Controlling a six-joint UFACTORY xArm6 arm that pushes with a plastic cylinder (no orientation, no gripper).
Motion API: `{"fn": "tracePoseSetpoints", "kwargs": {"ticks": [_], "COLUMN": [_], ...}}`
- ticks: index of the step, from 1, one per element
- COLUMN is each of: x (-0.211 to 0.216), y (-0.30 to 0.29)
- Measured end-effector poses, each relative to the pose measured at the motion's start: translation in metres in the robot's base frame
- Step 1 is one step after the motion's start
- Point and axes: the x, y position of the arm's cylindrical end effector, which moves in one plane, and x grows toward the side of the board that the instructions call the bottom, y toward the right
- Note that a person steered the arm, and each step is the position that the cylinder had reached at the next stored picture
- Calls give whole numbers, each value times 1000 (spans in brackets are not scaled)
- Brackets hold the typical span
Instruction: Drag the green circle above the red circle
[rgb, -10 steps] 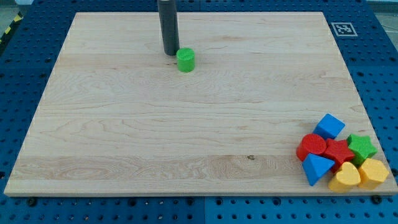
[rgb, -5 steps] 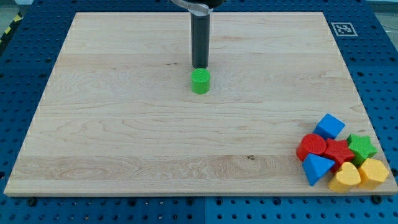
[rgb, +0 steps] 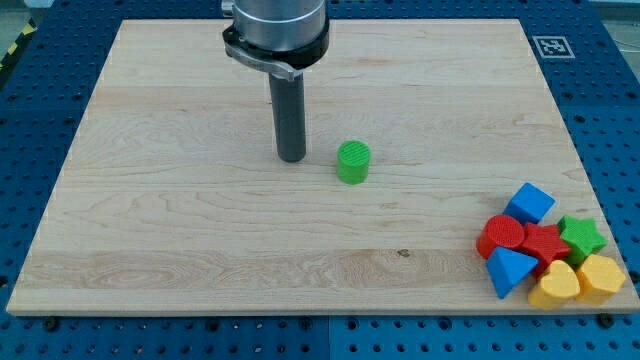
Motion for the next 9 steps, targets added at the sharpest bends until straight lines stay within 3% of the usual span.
{"fn": "tracePoseSetpoints", "kwargs": {"ticks": [2, 4, 5, 7, 9], "x": [32, -13, -23, 27, 34], "y": [98, 66, 89, 129, 141]}}
